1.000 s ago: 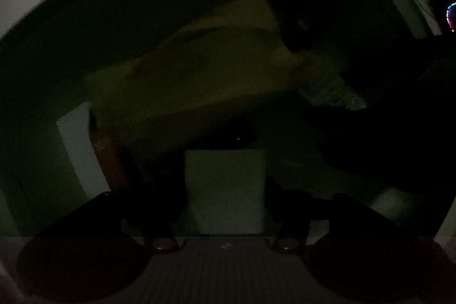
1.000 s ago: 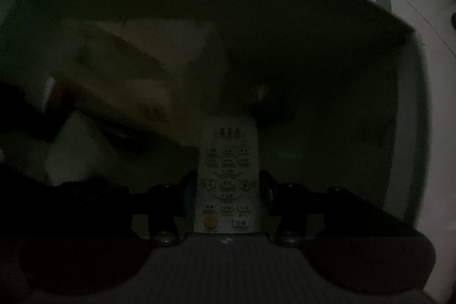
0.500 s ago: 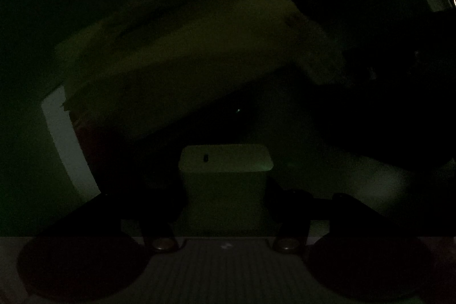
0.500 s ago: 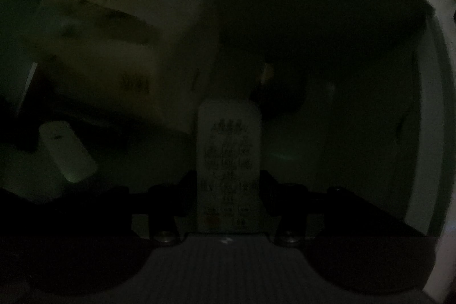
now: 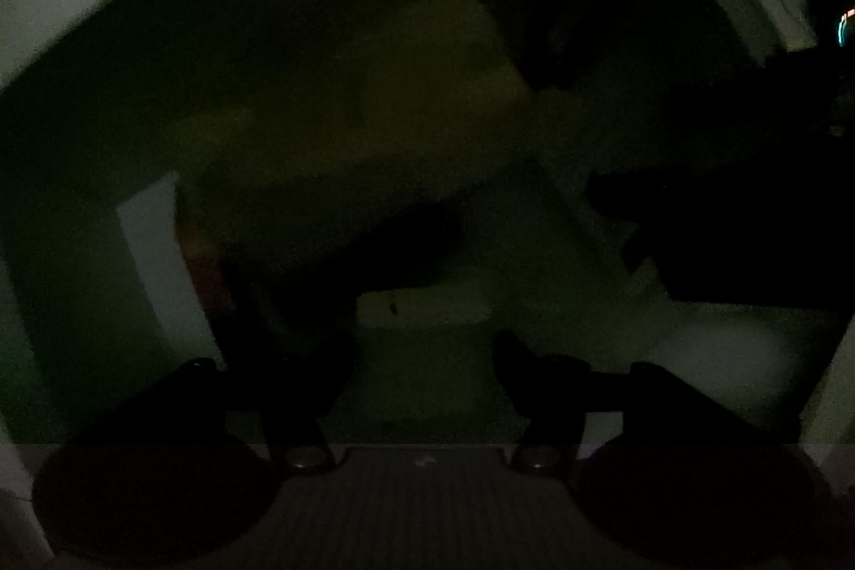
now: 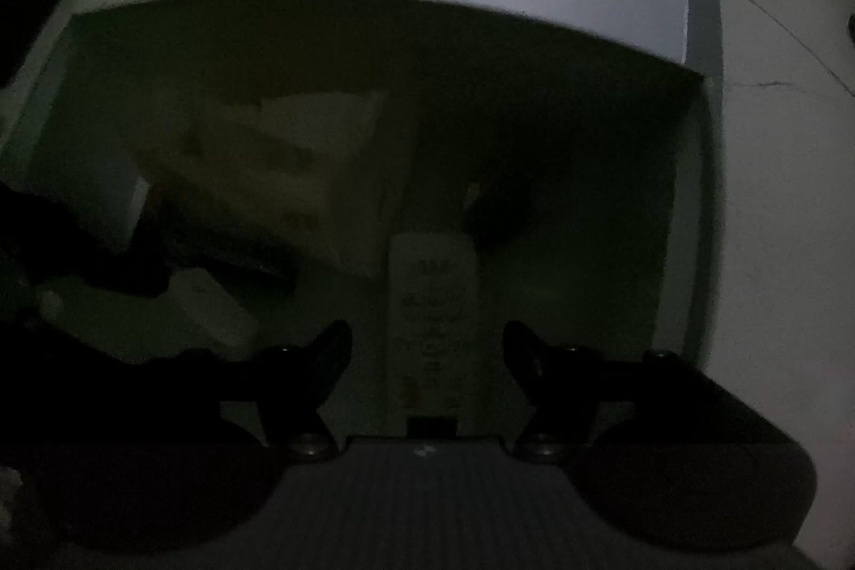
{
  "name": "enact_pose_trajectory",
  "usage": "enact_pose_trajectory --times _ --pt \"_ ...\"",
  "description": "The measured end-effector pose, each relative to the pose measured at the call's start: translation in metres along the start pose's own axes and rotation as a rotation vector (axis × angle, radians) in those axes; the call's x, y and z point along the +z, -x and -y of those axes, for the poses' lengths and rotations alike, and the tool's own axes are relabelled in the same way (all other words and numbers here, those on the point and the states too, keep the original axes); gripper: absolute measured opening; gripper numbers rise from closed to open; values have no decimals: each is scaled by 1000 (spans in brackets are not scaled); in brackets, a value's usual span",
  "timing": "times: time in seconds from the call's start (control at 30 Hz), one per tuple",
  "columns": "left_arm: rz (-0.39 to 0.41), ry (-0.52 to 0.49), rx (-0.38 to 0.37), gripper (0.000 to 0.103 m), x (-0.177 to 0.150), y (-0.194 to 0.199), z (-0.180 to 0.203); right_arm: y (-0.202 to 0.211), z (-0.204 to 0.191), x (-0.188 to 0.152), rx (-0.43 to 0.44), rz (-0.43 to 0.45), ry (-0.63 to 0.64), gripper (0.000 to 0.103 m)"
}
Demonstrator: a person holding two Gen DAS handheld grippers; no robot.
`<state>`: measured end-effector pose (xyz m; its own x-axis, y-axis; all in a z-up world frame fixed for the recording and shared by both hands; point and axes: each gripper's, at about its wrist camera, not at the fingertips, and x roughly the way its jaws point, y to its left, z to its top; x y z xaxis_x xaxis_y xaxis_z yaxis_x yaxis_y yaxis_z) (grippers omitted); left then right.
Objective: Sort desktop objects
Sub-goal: 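Open the left tool to drop the charger while the right tool releases the remote, then move both tools back over the empty grey tray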
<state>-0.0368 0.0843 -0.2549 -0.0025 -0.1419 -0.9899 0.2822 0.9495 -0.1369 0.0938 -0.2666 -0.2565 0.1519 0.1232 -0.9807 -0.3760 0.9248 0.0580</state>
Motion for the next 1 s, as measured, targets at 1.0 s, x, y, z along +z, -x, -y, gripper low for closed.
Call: enact_pose_trajectory --times 1.0 --pt "340 314 92 70 173 85 -144 63 120 119 13 209 -341 83"
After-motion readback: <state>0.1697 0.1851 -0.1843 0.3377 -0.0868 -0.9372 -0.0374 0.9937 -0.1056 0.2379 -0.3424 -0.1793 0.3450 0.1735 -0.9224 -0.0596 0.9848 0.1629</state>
